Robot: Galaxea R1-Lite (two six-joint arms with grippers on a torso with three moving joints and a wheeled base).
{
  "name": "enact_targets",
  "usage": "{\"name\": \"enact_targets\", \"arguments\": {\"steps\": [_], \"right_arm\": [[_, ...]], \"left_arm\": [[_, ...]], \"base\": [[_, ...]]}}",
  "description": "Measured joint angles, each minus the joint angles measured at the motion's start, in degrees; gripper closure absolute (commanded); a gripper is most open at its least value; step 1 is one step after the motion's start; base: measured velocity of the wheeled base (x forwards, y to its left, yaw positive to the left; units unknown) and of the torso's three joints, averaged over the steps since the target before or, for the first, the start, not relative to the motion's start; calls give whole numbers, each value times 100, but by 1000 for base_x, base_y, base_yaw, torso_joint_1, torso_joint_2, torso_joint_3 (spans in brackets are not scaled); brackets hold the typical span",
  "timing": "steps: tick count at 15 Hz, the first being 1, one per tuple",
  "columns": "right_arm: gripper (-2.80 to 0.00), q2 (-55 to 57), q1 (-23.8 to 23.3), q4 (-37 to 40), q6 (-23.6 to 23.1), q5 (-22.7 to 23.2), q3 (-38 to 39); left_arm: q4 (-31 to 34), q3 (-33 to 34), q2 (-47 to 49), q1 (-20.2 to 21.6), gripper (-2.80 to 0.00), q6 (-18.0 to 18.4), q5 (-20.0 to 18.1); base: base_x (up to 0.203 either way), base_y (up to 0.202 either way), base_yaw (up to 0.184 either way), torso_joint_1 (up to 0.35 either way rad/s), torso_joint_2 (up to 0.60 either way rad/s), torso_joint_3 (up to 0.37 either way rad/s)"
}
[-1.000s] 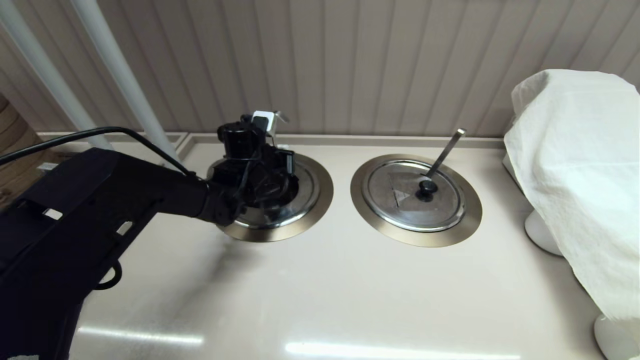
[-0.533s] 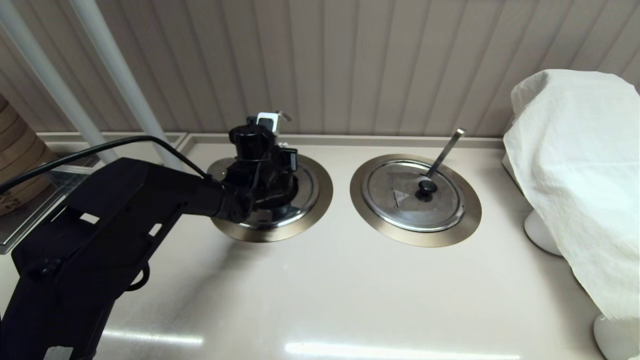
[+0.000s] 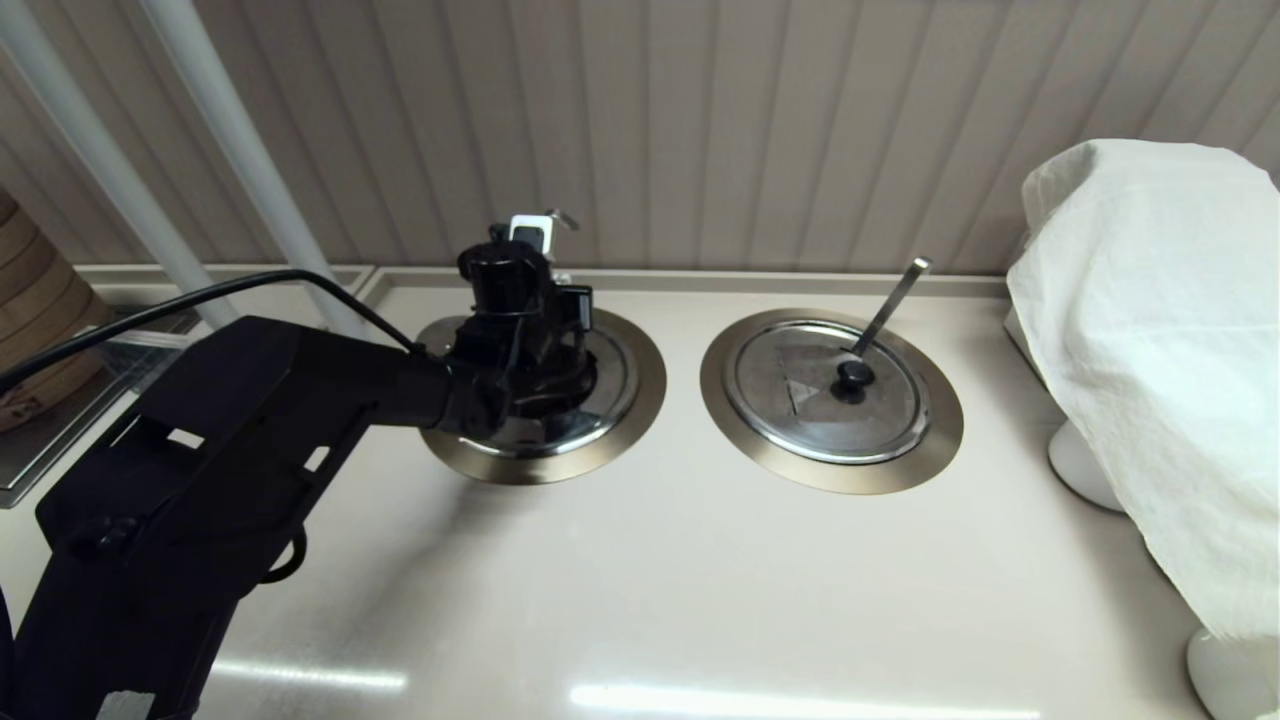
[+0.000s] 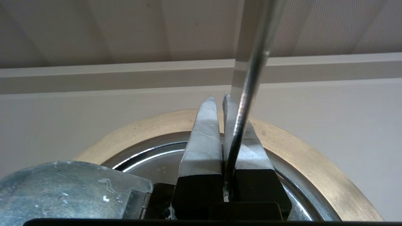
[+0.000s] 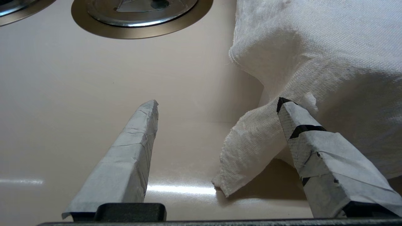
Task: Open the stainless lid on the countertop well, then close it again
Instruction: Stir with a spoon
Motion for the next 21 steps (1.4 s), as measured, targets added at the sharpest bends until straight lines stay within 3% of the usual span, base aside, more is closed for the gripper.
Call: {"name": "enact_targets", "arguments": {"steps": [1,7,12,15,17,21], "right_arm": [[-280,0,0,0,0,2,0],[-280,0,0,-2,0,2,0],[-280,0,0,-2,-5,2,0],[-280,0,0,-2,-3,2,0],[-280,0,0,2,-2,2,0],[-280,0,0,-2,-2,2,0]], "left_arm": [[21,-4,15,-6,-280,0,3],[-12,35,37,-6,-280,24,29],[-761,224,94,-85,-280,327,-31],[-770,598,36,-101,-280,358,-157],[-670,1194,-193,-119,-280,346,-538],[-411,2394,-905,-154,-280,515,-1666]], "base": [[0,0,0,0,0,0],[0,0,0,0,0,0],[0,0,0,0,0,0],[0,0,0,0,0,0],[0,0,0,0,0,0],[0,0,0,0,0,0]]}}
